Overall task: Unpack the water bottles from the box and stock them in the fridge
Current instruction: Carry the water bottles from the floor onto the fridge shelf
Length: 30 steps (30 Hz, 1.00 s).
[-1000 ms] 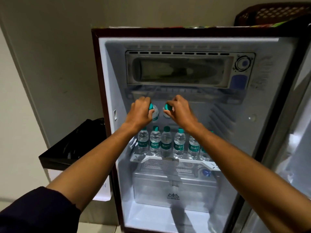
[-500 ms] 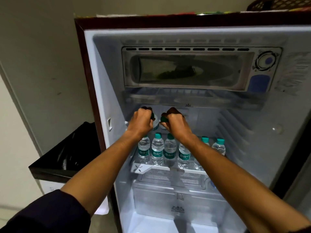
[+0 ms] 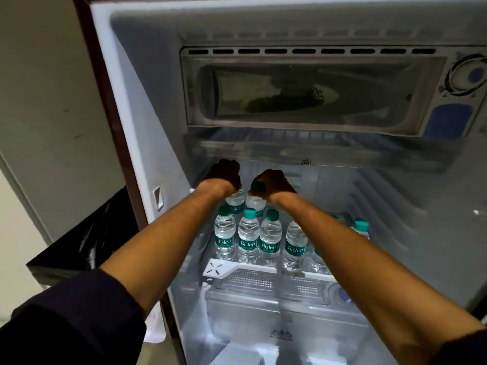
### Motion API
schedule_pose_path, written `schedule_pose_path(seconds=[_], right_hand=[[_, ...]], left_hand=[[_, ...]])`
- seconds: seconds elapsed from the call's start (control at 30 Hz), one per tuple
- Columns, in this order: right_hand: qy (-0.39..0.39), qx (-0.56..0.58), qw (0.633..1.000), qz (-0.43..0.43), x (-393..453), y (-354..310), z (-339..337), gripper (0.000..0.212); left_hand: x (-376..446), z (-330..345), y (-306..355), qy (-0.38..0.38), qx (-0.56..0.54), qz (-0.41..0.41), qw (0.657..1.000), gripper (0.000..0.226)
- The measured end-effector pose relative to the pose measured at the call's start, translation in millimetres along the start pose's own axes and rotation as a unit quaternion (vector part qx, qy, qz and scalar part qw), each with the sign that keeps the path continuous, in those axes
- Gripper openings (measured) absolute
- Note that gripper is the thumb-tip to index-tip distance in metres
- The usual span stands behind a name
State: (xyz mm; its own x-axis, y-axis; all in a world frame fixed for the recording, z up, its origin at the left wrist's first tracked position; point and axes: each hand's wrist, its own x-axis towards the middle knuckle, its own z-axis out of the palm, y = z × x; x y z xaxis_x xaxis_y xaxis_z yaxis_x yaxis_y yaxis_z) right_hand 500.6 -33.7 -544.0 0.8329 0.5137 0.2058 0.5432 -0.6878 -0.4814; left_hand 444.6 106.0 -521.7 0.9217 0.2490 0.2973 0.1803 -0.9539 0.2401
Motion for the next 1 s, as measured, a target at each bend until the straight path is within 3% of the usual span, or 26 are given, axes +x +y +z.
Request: schedule_pose_path(seconds=[0.47, 1.0], right_hand=[[-0.094, -0.016, 0.995, -0.021, 25, 17, 24, 0.028], [-0.102, -0.004, 0.995, 0.002, 28, 18, 29, 0.030]], left_hand=[[9, 13, -13, -0.117, 0.051, 0.017, 0.992, 0.049], [6, 17, -21, -0.133, 0.075, 0.003, 0.988, 0.062]])
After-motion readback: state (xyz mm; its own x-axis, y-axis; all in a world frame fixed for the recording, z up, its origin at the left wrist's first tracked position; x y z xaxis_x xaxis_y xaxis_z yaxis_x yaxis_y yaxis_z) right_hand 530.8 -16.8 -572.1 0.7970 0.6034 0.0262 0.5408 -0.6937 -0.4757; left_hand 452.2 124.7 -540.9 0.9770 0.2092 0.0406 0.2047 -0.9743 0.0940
